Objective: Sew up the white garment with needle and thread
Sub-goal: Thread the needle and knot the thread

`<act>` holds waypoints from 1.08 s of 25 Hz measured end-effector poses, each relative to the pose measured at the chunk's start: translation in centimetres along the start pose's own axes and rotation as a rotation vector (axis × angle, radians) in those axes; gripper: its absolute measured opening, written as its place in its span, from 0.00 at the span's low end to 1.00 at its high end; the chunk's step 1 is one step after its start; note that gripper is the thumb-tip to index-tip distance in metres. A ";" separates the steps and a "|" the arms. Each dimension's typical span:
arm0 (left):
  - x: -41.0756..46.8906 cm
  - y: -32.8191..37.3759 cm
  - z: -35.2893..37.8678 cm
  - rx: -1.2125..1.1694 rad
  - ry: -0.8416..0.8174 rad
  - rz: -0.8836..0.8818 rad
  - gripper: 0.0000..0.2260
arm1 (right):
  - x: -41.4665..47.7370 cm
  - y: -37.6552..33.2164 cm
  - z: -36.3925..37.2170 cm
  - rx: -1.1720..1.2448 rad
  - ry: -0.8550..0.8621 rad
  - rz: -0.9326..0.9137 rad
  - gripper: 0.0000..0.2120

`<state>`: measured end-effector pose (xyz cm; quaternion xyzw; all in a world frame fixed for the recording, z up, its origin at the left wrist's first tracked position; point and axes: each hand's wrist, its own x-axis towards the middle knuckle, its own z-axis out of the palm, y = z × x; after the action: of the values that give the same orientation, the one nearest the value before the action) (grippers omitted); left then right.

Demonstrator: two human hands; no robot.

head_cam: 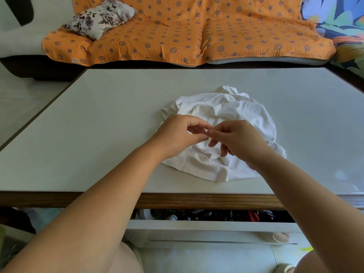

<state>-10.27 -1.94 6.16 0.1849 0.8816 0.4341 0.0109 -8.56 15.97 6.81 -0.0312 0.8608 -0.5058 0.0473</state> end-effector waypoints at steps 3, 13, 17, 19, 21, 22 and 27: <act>0.1 0.1 0.2 -0.010 0.043 0.039 0.10 | 0.2 -0.3 -0.4 -0.022 -0.043 0.042 0.09; 0.5 0.5 0.6 0.021 0.104 0.084 0.08 | 0.3 -0.4 -1.4 0.022 -0.082 0.079 0.09; 0.4 0.5 0.9 0.103 0.098 0.111 0.10 | 0.4 -0.4 -1.6 0.064 -0.074 0.066 0.08; 0.4 0.5 1.0 0.099 0.100 0.112 0.09 | 0.4 -0.3 -1.4 0.021 -0.059 0.054 0.08; 0.3 0.4 1.0 0.059 0.097 0.104 0.08 | 0.4 -0.2 -1.2 -0.016 -0.056 0.045 0.09; 0.4 0.4 0.9 0.034 0.097 0.100 0.08 | 0.5 -0.1 -1.2 -0.017 -0.056 0.041 0.09; 0.5 0.4 0.4 0.073 0.123 0.116 0.04 | 0.7 -0.2 -1.5 0.052 -0.091 0.042 0.08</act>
<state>-10.54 -1.24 6.30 0.2088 0.8838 0.4120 -0.0751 -9.43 17.08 7.72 -0.0348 0.8449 -0.5247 0.0977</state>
